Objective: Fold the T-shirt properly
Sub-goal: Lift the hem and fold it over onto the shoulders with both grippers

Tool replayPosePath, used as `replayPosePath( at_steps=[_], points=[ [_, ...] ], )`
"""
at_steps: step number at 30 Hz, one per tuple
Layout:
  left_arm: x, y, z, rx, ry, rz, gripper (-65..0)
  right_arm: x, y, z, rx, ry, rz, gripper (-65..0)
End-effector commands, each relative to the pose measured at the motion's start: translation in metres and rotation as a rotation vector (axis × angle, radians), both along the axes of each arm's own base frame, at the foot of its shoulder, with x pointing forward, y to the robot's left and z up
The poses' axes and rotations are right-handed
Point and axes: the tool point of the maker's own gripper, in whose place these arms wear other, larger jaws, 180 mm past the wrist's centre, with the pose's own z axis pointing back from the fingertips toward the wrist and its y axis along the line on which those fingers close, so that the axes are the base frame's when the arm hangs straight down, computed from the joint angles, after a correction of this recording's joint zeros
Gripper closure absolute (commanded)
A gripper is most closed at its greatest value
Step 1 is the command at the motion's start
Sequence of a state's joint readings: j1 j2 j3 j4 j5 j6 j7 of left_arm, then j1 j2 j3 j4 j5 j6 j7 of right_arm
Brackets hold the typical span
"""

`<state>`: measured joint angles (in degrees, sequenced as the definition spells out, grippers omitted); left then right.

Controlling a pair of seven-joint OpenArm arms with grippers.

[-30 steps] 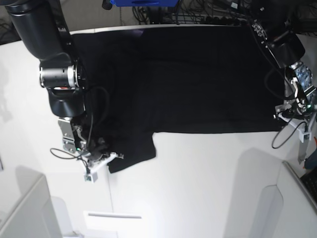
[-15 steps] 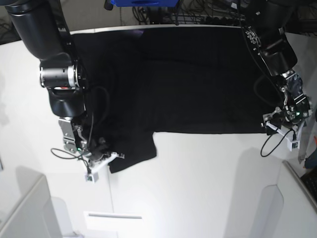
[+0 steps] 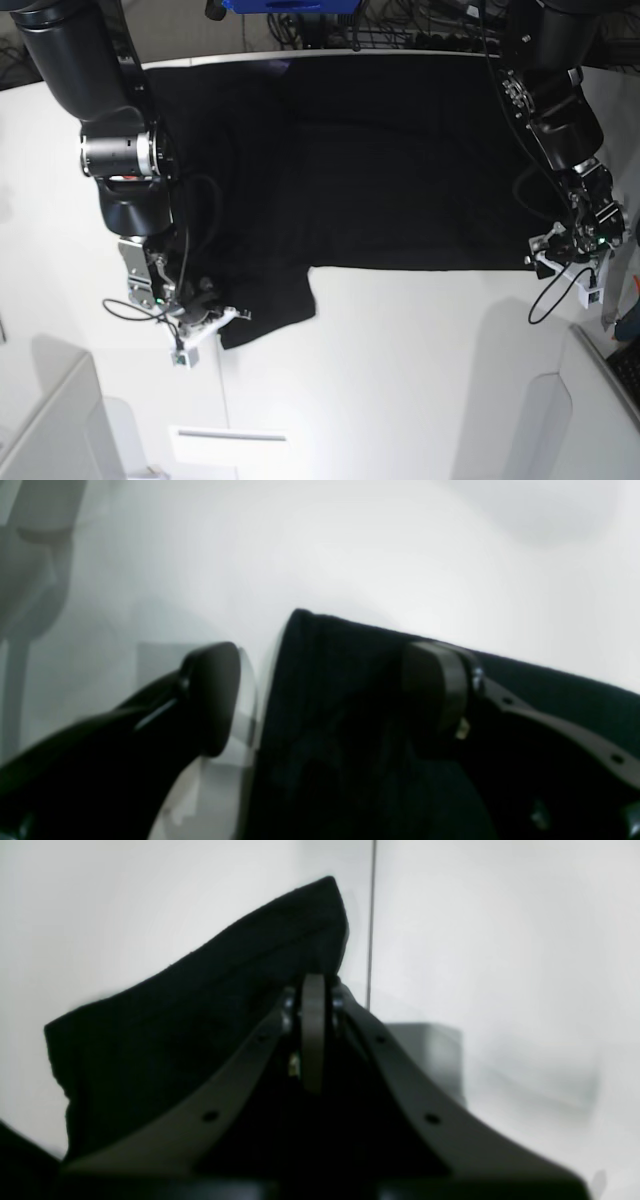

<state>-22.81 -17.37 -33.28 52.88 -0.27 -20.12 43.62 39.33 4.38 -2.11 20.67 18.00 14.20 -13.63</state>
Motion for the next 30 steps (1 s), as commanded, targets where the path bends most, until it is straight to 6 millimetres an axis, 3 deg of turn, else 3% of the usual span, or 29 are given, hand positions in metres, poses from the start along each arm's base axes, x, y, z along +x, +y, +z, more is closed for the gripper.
replayPosePath(
  at_steps=[1, 3, 4, 9, 10, 14, 22, 25, 27, 30],
  points=[
    [0.012, 0.007, 0.013, 0.015, -0.049, 0.007, -48.5, -0.002, 0.0, 0.0, -0.016, 0.036, 0.018, 0.0],
    [0.008, 0.003, 0.001, -0.004, -0.02, 0.003, -45.7, -0.001, 0.0, 0.0, -0.016, 0.033, 0.018, 0.0],
    [0.007, -0.003, -0.006, -0.006, 0.002, -0.016, -41.0, -0.001, -0.002, 0.0, -0.019, 0.033, 0.016, 0.0],
    [0.006, -0.015, -0.015, -0.012, 0.033, -0.055, -3.6, 0.002, -0.004, 0.004, -0.021, 0.02, 0.014, 0.0],
    [0.007, -0.014, -0.014, -0.01, 0.03, -0.056, 0.0, 0.003, -0.004, 0.006, -0.021, 0.009, 0.015, 0.0],
    [0.01, -0.014, -0.009, -0.004, 0.023, -0.058, 0.0, 0.005, -0.009, 0.019, -0.033, -0.063, 0.02, 0.0],
    [0.012, -0.01, 0.035, 0.066, -0.12, -0.087, 0.0, -0.003, -0.005, 0.064, -0.068, -0.217, 0.069, 0.0],
    [0.009, -0.024, 0.044, -0.031, -0.17, -0.089, 0.0, -0.013, -0.007, 0.077, -0.087, -0.253, 0.083, 0.0],
    [0.004, -0.019, 0.058, -0.059, -0.202, -0.092, 0.0, -0.022, -0.004, 0.085, -0.095, -0.275, 0.097, 0.0],
    [-0.003, -0.026, 0.067, -0.105, -0.244, -0.109, 0.0, -0.04, -0.02, 0.1, -0.093, -0.294, 0.049, 0.0]
  ],
)
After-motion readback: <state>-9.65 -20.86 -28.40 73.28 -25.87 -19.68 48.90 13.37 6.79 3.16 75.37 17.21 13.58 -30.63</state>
